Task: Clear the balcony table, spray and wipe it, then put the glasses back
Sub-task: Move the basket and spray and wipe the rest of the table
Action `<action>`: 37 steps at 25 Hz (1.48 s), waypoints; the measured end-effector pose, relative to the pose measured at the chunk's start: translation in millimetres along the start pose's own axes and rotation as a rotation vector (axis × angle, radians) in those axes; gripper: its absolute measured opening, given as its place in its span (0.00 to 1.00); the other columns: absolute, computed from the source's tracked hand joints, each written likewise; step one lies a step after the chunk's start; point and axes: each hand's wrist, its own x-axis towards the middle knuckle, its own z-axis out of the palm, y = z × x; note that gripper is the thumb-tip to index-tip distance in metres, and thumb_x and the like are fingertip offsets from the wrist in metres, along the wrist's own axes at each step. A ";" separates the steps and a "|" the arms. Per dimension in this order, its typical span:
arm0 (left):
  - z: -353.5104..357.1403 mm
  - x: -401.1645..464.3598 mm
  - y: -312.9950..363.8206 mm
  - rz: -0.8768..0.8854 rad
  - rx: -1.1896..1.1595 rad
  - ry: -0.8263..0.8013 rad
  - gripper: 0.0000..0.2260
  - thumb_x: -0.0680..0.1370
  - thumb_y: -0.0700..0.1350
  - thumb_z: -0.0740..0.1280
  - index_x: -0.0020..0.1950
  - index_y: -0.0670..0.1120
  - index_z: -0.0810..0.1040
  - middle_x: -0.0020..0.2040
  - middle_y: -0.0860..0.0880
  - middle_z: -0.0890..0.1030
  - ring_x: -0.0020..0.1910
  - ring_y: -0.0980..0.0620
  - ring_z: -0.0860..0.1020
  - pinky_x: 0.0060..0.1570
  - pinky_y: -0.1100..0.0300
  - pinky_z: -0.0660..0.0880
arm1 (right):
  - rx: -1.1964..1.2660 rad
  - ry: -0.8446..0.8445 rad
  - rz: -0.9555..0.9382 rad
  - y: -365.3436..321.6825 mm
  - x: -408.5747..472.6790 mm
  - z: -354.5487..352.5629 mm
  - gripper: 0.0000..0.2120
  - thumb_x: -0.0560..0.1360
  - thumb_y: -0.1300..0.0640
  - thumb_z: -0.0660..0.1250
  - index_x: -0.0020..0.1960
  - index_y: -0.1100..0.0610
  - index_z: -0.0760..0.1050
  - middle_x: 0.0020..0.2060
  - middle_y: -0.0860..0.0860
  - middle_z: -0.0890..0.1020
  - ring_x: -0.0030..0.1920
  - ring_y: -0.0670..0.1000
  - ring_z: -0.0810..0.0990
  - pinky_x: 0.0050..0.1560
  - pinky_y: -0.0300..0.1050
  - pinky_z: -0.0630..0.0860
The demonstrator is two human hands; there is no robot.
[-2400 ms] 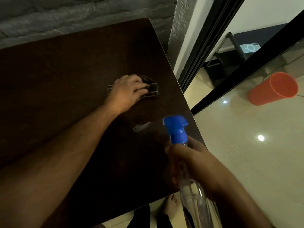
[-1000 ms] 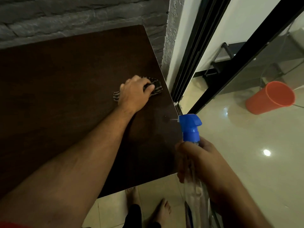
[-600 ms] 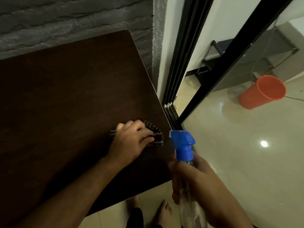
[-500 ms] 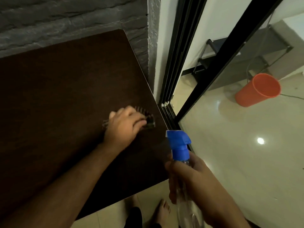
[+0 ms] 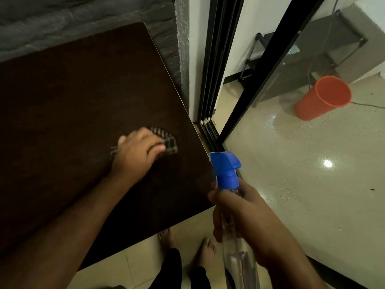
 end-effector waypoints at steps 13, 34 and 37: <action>27.3 -8.6 67.1 0.190 -0.083 -0.173 0.11 0.78 0.57 0.61 0.55 0.56 0.79 0.49 0.57 0.74 0.51 0.57 0.71 0.51 0.58 0.57 | -0.166 0.017 0.112 24.9 -32.1 -7.6 0.17 0.65 0.48 0.72 0.51 0.51 0.74 0.32 0.56 0.76 0.31 0.55 0.77 0.38 0.53 0.77; 33.9 -3.4 84.0 0.095 -0.010 -0.104 0.11 0.78 0.55 0.62 0.56 0.53 0.78 0.54 0.50 0.76 0.54 0.49 0.73 0.53 0.52 0.63 | -0.116 0.118 0.131 76.4 -63.7 30.4 0.13 0.72 0.54 0.70 0.55 0.52 0.73 0.38 0.59 0.77 0.35 0.56 0.78 0.41 0.52 0.79; 44.4 -17.3 113.1 0.284 -0.024 -0.214 0.11 0.78 0.55 0.62 0.56 0.52 0.79 0.53 0.51 0.76 0.52 0.50 0.73 0.55 0.51 0.66 | -0.024 0.150 0.123 81.4 -72.2 44.5 0.12 0.73 0.58 0.68 0.55 0.56 0.72 0.34 0.58 0.76 0.30 0.55 0.76 0.36 0.50 0.77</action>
